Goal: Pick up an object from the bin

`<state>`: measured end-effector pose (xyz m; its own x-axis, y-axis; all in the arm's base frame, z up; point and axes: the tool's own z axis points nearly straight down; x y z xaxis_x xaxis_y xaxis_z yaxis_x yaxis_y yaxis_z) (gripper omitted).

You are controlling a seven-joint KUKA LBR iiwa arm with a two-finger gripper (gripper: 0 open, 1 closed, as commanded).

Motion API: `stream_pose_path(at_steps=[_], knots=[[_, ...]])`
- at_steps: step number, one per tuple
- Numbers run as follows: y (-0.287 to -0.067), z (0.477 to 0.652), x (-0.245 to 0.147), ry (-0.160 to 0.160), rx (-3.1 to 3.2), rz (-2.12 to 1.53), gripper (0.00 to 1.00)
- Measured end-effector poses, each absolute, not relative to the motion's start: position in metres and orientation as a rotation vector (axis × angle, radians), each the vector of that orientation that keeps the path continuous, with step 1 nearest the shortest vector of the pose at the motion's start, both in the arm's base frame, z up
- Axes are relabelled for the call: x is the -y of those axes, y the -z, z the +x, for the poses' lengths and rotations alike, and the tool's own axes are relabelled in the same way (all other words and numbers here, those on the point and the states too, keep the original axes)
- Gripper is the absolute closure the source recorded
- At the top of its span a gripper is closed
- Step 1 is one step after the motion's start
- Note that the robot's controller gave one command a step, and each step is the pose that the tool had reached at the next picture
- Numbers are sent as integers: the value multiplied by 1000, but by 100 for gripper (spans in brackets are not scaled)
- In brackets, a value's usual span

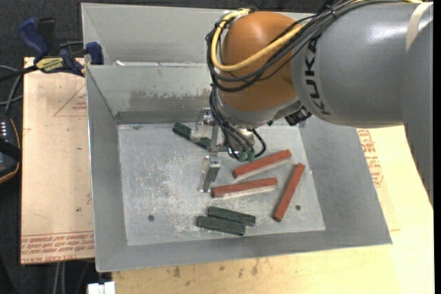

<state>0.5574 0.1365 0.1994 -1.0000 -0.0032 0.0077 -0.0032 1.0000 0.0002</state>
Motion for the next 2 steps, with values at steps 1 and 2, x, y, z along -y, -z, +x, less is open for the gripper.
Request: stream_pose_path(at_steps=[1, 2], knots=[[-204, 559, -136, 2, 3142, 0, 0], [-153, 559, -113, 4, 3147, 62, 0]])
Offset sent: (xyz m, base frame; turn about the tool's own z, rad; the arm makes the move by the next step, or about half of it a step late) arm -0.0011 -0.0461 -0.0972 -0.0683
